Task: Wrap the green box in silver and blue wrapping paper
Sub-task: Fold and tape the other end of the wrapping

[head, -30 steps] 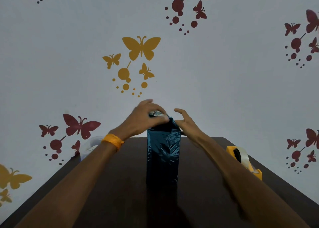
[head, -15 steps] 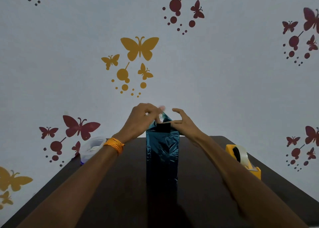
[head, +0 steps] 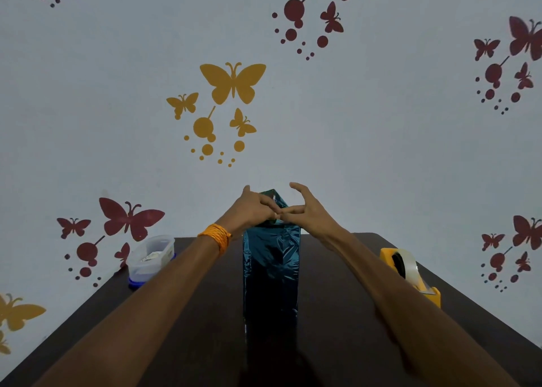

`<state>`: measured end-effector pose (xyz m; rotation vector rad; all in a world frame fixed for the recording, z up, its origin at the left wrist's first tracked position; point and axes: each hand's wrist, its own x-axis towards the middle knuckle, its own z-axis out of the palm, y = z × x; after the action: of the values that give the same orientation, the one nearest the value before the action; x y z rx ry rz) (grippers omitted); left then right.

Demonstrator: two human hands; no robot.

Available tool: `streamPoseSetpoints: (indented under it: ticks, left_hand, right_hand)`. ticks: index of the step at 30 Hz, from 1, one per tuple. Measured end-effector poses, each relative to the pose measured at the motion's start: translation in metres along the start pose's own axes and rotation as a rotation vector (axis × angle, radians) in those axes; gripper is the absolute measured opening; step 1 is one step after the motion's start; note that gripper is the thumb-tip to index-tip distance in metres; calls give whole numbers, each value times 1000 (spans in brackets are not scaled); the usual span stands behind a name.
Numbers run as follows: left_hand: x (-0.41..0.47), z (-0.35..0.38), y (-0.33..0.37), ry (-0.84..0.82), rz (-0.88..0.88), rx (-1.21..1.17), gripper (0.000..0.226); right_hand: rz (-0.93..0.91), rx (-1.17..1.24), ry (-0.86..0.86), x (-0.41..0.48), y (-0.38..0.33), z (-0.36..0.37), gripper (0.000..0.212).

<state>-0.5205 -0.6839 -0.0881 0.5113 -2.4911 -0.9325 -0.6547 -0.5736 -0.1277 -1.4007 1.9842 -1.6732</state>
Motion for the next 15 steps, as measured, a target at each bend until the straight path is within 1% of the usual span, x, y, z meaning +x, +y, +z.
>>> streamPoseSetpoints:
  ticks: [3,5,7,11,15]
  left_hand:
    - [-5,-1,-1,-48,1,64,35]
    - [-7,-1,-3,-45,7,58,40]
    - [-7,-1,-6,-32,19,32,37]
    - [-3,2,-13,-65,50,0,34]
    - [-2,5,-20,-19,98,0,28]
  right_hand:
    - [18,38,-7,0,1,0,93]
    - [17,39,-7,-1,1,-1,95]
    - [21,22,-12,-2,-1,-2,94]
    - [22,-1,-24,-3,-1,-4,92]
    - [41,7,-19,-2,0,-1,87]
